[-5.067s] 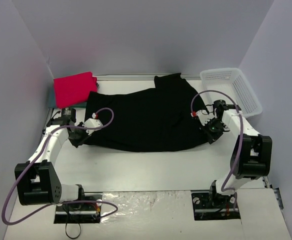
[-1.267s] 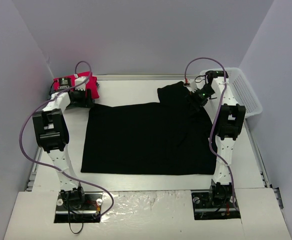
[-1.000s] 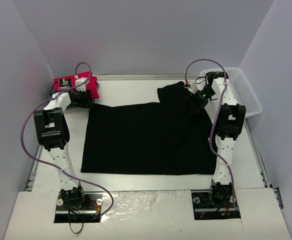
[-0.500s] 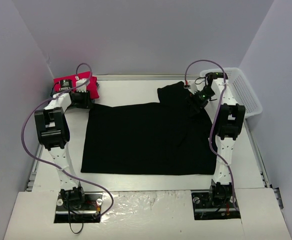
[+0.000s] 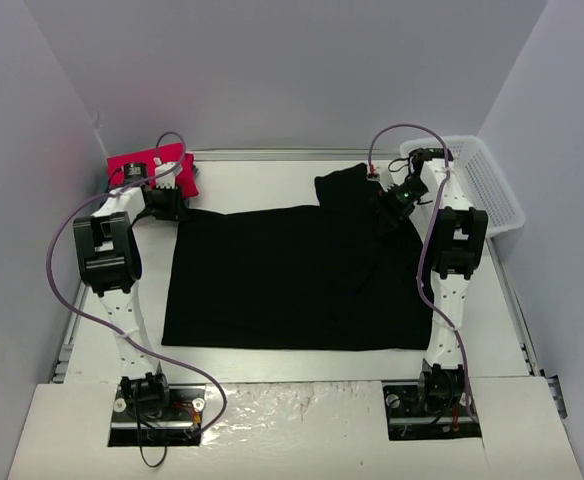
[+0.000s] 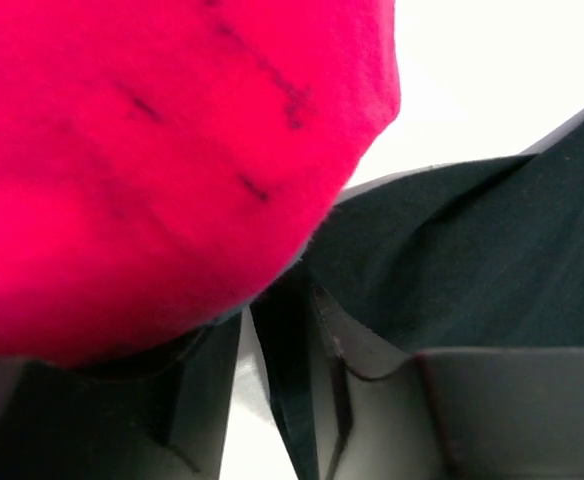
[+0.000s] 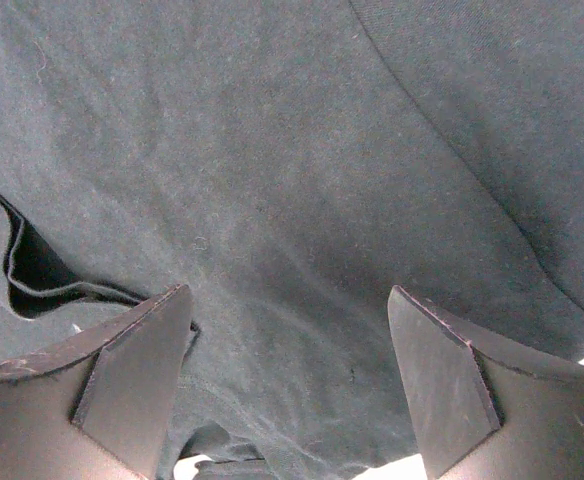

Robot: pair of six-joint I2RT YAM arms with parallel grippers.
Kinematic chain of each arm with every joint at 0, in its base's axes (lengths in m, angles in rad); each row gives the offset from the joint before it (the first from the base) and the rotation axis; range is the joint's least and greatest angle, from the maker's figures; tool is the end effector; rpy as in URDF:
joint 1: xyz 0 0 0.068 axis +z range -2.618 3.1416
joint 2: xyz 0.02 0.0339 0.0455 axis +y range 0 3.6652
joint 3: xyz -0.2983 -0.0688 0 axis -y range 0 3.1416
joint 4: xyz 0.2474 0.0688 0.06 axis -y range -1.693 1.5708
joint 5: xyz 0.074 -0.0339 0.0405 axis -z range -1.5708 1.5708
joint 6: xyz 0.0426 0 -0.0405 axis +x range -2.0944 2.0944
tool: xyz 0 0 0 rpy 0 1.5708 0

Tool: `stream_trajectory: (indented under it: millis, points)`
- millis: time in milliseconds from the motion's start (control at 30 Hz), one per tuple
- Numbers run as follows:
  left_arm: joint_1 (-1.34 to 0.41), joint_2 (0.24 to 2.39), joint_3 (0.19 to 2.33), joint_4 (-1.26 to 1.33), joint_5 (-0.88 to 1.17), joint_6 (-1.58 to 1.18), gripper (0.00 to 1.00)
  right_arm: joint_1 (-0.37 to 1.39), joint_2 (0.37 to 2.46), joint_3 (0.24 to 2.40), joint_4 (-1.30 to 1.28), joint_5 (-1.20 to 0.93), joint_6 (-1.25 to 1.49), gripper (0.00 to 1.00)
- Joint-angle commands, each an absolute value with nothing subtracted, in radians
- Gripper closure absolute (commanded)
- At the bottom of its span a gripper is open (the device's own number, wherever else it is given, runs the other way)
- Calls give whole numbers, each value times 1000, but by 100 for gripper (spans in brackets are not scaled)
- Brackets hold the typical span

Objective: Fold and stack the t-shirts
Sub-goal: Grap the side of the flattened tshirt furthest away from the robot with both arms

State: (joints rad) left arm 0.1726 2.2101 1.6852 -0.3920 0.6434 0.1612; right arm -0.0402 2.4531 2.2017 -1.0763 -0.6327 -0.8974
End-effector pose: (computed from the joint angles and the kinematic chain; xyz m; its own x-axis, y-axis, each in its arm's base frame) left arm 0.5047 0.0620 0.1950 -0.7361 0.0020 -0.6768 0.3447 0.8617 -0.3724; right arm 0.5316 0.0038 0.1944 -0.5190 -0.6100 -0.5988 -0.8266 0.5366 0.1698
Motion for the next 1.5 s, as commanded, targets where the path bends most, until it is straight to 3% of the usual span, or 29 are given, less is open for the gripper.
stream_trajectory:
  millis: [0, 200, 500, 833, 1467]
  points:
    - [178, 2218, 1738, -403, 658, 166, 77, -45, 2471, 2247, -1115, -634, -891, 25]
    - [176, 2206, 1746, -400, 703, 152, 97, -44, 2479, 2283, -1115, -623, -890, 24]
    - [172, 2131, 1712, -376, 735, 124, 98, -44, 2479, 2279, -1115, -617, -891, 24]
    - [143, 1999, 1674, -362, 631, 130, 98, -44, 2476, 2312, -1065, -644, -855, 25]
    - [94, 1979, 1644, -410, 569, 199, 98, -26, 2549, 2388, -358, -571, -402, 20]
